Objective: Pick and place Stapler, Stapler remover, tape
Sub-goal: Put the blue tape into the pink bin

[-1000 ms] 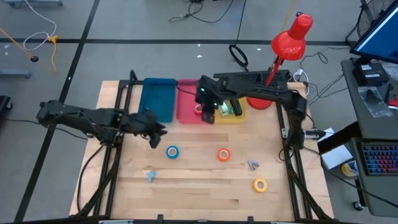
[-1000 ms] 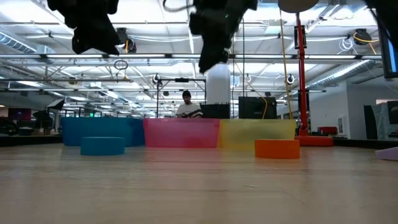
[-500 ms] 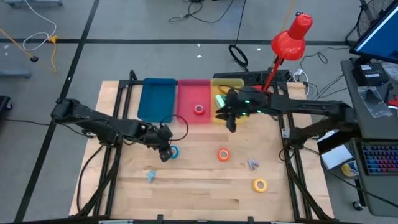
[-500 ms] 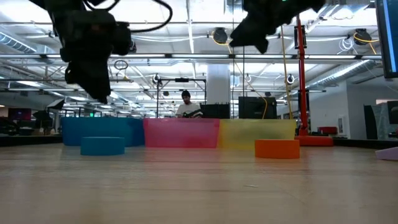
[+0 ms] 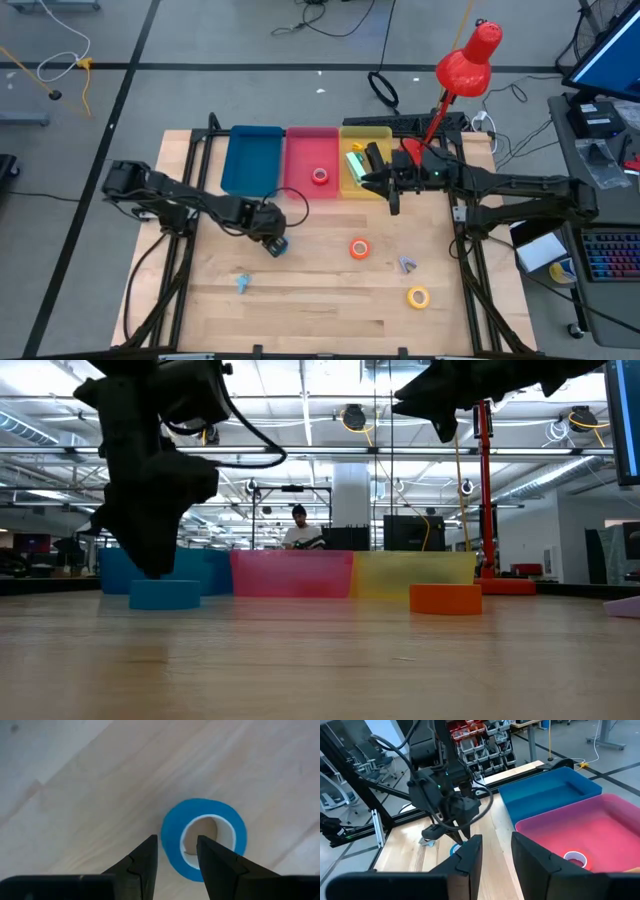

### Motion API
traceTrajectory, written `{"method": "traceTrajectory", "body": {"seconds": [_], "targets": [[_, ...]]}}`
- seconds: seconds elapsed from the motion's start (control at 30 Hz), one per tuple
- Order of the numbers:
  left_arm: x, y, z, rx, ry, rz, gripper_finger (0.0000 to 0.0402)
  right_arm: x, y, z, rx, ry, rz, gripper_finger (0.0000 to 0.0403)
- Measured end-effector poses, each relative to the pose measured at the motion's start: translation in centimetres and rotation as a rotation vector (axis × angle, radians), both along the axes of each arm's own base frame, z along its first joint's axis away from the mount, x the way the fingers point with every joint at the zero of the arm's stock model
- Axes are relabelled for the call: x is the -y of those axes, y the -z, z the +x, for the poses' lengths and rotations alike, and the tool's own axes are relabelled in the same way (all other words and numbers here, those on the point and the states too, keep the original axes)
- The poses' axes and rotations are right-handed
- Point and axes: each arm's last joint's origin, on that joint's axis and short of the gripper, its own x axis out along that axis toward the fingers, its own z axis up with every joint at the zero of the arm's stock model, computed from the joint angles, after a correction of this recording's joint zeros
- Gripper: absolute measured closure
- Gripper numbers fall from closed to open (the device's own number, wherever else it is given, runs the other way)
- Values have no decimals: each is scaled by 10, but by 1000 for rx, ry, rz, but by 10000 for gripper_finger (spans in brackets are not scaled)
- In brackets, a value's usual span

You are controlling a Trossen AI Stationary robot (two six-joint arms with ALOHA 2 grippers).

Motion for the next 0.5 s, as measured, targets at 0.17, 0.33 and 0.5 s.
{"method": "traceTrajectory", "body": {"seconds": [0.17, 0.33, 0.5], "targets": [[-4, 3, 1, -17, -59, -23, 266, 0, 0, 0, -1, -5, -21, 308], [-6, 3, 1, -15, -106, -10, 266, 0, 0, 0, 1, -6, -29, 307], [-6, 3, 1, -17, -115, -11, 266, 0, 0, 0, 0, -7, -33, 307]]}}
